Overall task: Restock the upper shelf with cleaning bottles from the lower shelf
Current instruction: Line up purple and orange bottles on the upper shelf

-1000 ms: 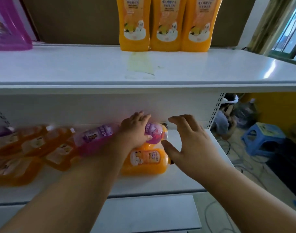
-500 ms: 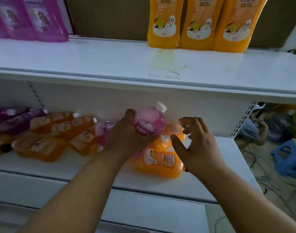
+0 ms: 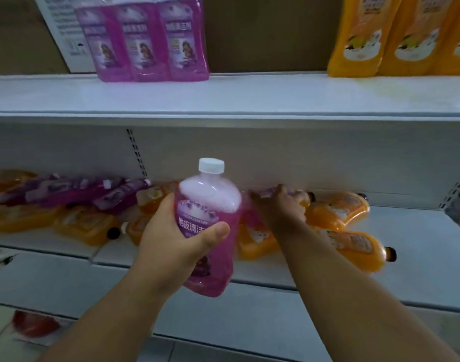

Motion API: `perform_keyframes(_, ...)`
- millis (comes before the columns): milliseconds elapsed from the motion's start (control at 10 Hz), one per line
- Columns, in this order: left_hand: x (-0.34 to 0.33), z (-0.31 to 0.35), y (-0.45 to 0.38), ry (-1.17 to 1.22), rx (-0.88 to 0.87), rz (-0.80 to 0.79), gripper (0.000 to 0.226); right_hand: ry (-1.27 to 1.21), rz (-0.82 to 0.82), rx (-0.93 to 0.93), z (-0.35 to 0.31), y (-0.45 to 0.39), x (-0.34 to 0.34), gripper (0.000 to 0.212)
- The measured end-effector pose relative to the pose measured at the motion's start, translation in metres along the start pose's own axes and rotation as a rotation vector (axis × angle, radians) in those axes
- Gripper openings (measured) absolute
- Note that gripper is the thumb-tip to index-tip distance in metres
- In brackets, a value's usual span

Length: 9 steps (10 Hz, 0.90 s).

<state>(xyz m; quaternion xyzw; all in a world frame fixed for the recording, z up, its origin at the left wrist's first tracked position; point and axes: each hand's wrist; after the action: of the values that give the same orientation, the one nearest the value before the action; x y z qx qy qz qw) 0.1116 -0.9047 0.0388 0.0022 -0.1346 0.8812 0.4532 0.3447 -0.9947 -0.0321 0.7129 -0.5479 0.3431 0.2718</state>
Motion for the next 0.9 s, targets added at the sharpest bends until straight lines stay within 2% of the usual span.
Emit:
perform_keyframes(100,0.028,-0.010,-0.001,0.012,0.046,-0.016,0.084,-0.027,0.033,0.016,-0.017,0.001,-0.015,0.067)
perform_keyframes(200,0.049,-0.017,-0.001,-0.008,0.082,-0.024,0.093,-0.070,-0.003,0.126,-0.027,-0.004,-0.017,0.059)
perform_keyframes(300,0.060,-0.022,-0.001,-0.022,0.089,-0.043,0.091,-0.082,-0.088,0.082,-0.037,-0.002,-0.025,0.103)
perform_keyframes(400,0.065,-0.027,0.001,-0.015,0.123,-0.057,0.091,-0.186,-0.126,0.000,-0.048,0.000,-0.027,0.109)
perform_keyframes(500,0.066,-0.029,0.004,-0.037,0.139,-0.048,0.093,-0.307,-0.032,-0.040,-0.062,-0.009,-0.021,0.085)
perform_keyframes(600,0.066,-0.031,0.006,-0.028,0.135,-0.031,0.087,-0.268,-0.172,0.056,-0.060,-0.011,-0.009,0.073)
perform_keyframes(700,0.068,-0.032,0.008,-0.002,0.138,-0.001,0.083,-0.502,-0.294,-0.003,-0.049,0.024,0.004,0.062)
perform_keyframes(800,0.071,-0.028,0.012,0.026,0.133,0.031,0.084,-0.796,-0.441,0.130,-0.035,0.066,0.004,0.060)
perform_keyframes(900,0.072,-0.028,0.023,0.049,0.144,0.100,0.083,-1.109,-0.466,0.112,-0.025,0.106,0.015,0.073)
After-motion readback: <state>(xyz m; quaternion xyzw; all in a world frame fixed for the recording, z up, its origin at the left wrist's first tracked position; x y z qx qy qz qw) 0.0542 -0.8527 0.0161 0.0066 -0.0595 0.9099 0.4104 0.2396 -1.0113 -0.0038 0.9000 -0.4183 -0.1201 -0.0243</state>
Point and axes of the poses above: each hand's wrist, its own y-axis away from the middle knuckle, its own x-axis out of the back of the hand, z = x × y, and after that the axes turned 5 degrees about x, right-handed
